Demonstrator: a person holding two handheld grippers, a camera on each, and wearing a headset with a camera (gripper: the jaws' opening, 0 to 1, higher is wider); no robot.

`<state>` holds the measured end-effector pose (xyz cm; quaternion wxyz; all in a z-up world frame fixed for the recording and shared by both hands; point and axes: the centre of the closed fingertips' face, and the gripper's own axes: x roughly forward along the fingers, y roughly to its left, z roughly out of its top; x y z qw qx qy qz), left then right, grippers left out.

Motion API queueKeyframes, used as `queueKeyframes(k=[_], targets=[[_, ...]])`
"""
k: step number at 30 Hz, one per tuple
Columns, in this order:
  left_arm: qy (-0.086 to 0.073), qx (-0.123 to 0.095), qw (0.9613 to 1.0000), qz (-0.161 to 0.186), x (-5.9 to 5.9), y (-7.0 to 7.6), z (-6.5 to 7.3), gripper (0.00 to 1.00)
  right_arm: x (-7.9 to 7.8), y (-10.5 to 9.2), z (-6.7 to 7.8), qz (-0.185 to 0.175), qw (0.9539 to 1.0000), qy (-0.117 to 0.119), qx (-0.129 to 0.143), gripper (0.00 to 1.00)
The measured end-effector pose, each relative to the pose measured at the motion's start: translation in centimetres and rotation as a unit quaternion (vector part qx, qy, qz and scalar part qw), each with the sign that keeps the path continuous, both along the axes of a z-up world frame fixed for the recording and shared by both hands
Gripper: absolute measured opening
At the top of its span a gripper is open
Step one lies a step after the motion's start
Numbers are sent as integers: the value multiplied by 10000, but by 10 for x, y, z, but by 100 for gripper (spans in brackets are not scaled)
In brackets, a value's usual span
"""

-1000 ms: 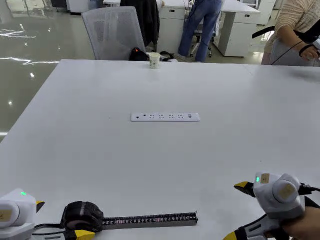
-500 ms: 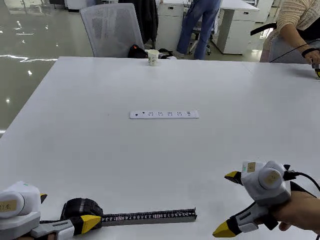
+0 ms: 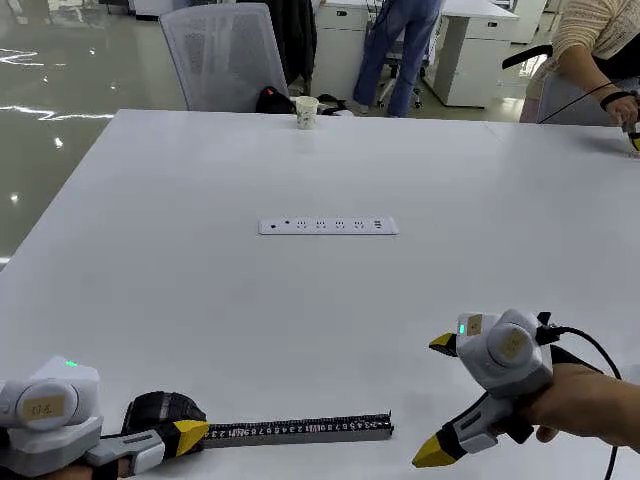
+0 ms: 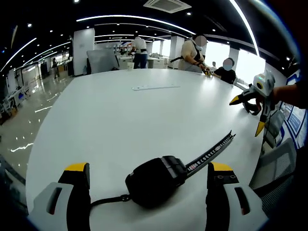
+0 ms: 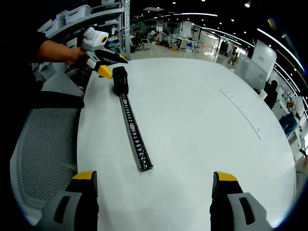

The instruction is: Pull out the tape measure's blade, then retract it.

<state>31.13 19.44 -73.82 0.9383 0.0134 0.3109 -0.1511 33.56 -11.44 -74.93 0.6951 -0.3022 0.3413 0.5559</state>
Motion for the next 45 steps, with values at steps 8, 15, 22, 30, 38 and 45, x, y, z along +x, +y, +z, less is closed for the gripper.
queueKeyframes(k=[8,15,22,30,38,45], targets=[[-58,1,10000,43,4,-8,-4,99,3,12,-5,325,9994,-90,-40,99],[-216,-81,9997,127,9,-15,-4,99,6,20,-11,510,9985,-45,-186,99],[-322,-50,9993,199,9,-19,-5,99,5,23,-21,671,9972,78,-316,99],[-543,-30,9963,662,12,-13,-4,99,5,24,-34,769,9955,238,-497,92],[-622,111,9944,846,12,-8,-10,99,8,26,-41,875,9939,294,-597,83],[-700,5,9934,909,9,-9,-13,99,2,26,-47,1019,9915,420,-697,67]])
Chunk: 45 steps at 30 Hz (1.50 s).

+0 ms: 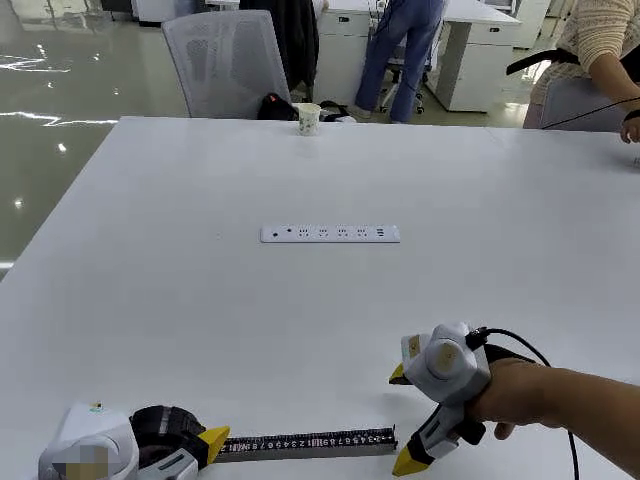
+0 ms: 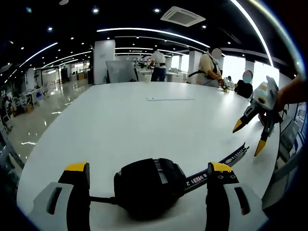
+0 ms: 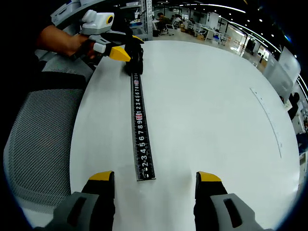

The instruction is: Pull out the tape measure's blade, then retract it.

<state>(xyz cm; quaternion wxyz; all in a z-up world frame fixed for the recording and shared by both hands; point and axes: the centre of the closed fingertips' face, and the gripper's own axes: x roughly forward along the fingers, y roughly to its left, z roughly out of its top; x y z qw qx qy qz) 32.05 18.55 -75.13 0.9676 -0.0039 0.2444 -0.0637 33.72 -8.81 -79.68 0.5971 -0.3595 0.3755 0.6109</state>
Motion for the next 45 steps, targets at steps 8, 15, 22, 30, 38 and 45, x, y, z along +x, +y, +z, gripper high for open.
queueKeyframes(k=[8,15,22,30,38,45], targets=[[-58,-27,10000,24,3,-2,-1,99,-8,-2,-3,205,9997,58,-91,46],[-94,-28,9999,46,4,-1,0,99,-11,-3,-4,350,9993,45,-155,32],[-102,-49,9999,52,4,0,-1,99,-12,-1,-4,383,9991,42,-172,25],[-108,-84,9999,75,4,1,-1,99,-14,-1,-8,455,9987,56,-238,18],[-125,-98,9998,72,4,0,0,99,-14,0,-12,582,9978,-15,-312,15],[-76,-54,9998,166,3,4,-2,97,-13,-1,-13,598,9975,-79,-363,12]])
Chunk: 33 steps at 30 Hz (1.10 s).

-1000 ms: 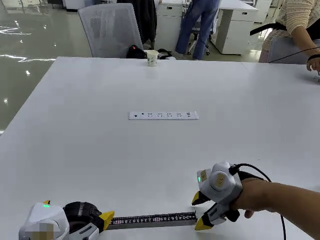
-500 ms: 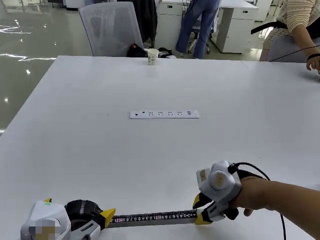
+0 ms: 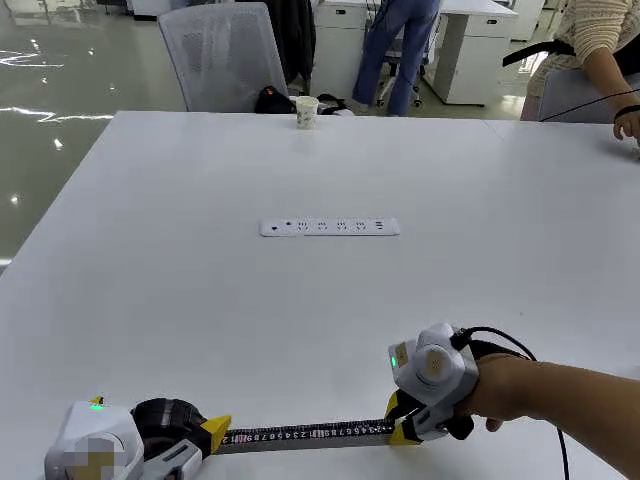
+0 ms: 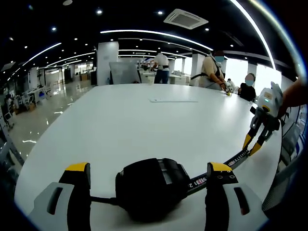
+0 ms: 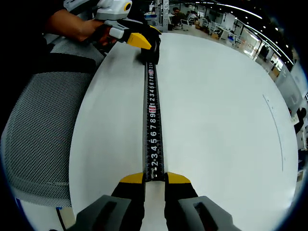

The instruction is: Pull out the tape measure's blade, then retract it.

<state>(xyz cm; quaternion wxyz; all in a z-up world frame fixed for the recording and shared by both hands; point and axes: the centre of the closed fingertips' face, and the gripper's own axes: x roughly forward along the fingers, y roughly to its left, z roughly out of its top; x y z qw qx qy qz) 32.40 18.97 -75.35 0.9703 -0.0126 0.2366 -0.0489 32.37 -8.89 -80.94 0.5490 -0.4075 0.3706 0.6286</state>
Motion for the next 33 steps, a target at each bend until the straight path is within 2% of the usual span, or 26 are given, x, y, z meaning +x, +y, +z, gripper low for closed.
queueKeyframes(k=[3,5,15,21,23,33], targets=[[0,22,10000,3,0,0,-1,95,-1,0,0,80,9999,-105,-72,12],[55,11,10000,13,-2,0,-4,91,-1,0,-1,45,9998,-137,-127,11],[195,-74,9998,37,-5,-4,-10,77,0,-1,-1,-91,9998,-77,-129,11],[439,-108,9989,77,-7,-5,-19,70,0,0,-1,-185,9997,-49,-130,11],[372,-108,9992,68,-7,-5,-17,69,0,-1,-1,-200,9997,-45,-135,11],[461,-248,9985,176,-7,-5,-18,63,1,-1,-1,-319,9994,33,-103,11]])
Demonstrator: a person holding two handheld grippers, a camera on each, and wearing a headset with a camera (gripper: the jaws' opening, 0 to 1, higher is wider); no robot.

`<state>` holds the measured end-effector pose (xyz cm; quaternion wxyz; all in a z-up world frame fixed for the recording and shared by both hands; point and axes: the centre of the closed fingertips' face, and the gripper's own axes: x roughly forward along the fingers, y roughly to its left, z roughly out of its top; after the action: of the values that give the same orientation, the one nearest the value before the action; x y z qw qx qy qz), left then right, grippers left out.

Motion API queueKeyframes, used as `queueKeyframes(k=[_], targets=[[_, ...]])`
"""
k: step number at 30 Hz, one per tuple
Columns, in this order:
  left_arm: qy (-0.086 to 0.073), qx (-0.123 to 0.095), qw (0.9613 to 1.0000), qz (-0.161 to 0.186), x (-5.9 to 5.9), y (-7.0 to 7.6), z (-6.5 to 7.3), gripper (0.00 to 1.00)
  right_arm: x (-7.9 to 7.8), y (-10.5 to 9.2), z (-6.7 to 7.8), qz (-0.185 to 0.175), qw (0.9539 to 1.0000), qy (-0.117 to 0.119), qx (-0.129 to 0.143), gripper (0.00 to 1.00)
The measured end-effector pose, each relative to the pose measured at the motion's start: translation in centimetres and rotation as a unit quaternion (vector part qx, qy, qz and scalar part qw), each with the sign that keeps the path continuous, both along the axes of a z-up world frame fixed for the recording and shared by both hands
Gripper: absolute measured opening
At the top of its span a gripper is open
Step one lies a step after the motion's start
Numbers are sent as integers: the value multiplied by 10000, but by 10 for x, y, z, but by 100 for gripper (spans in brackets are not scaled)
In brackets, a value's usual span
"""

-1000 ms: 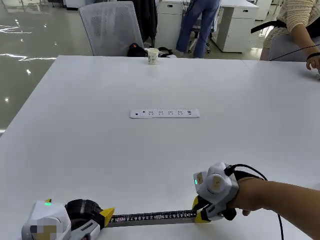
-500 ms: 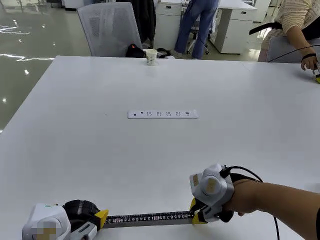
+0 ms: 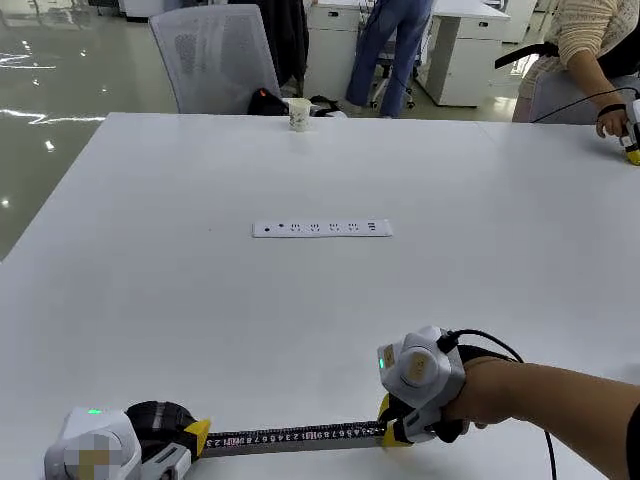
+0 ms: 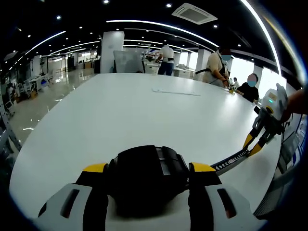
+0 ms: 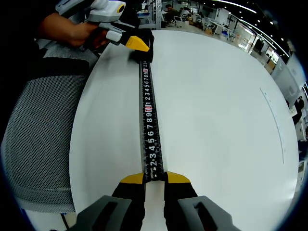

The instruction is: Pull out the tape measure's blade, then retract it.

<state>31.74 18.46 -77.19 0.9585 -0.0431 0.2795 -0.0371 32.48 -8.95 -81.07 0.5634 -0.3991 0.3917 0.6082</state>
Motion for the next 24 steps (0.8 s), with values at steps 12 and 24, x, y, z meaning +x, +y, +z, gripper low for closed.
queueKeyframes(k=[12,24], targets=[[65,108,9998,-122,-1,0,-1,60,0,1,1,-47,10000,65,-14,11],[126,84,9997,-177,-1,1,-1,60,0,4,0,29,9999,31,-102,11]])
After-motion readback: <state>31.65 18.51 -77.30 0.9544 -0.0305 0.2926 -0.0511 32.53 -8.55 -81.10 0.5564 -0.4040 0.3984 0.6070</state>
